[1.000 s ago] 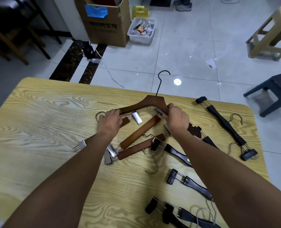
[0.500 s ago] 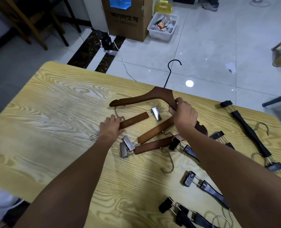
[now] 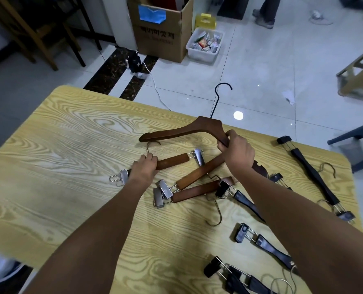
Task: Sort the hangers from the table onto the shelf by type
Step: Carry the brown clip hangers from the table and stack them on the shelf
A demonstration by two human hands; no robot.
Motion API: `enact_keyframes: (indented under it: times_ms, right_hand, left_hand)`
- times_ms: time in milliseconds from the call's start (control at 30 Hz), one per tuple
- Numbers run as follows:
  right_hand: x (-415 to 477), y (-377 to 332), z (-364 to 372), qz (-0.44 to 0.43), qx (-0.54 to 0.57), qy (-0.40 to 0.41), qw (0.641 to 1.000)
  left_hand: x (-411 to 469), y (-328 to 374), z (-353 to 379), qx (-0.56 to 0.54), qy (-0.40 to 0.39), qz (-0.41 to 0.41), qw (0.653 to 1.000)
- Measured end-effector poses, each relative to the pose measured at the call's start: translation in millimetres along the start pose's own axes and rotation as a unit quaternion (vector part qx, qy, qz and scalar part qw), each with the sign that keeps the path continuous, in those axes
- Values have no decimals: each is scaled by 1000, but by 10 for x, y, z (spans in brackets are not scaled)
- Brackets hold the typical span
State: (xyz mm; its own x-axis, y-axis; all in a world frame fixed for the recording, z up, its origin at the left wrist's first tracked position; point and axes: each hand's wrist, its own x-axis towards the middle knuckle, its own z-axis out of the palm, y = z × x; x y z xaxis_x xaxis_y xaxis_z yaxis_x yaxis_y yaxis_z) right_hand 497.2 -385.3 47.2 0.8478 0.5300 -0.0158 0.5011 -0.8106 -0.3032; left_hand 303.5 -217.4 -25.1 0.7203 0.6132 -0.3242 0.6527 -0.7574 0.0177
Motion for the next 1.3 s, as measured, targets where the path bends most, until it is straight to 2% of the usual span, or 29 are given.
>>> enact_keyframes:
  times_ms: [300, 800, 1033, 1300]
  right_hand:
    - [-131, -150, -484, -30, 42, 24, 998]
    - [-866, -516, -1336, -193, 87, 29, 977]
    - [-1290, -808, -1606, -314, 94, 52, 943]
    - [-1953, -1309, -1653, -377, 133, 24, 916]
  left_hand:
    - [-490, -36, -474, -5, 36, -23, 999]
    - [-1999, -209, -1140, -129, 136, -113, 976]
    - [-2851, -231, -1315, -190, 198, -140, 951]
    - [-3847, -395, -1198, -168, 207, -207, 941]
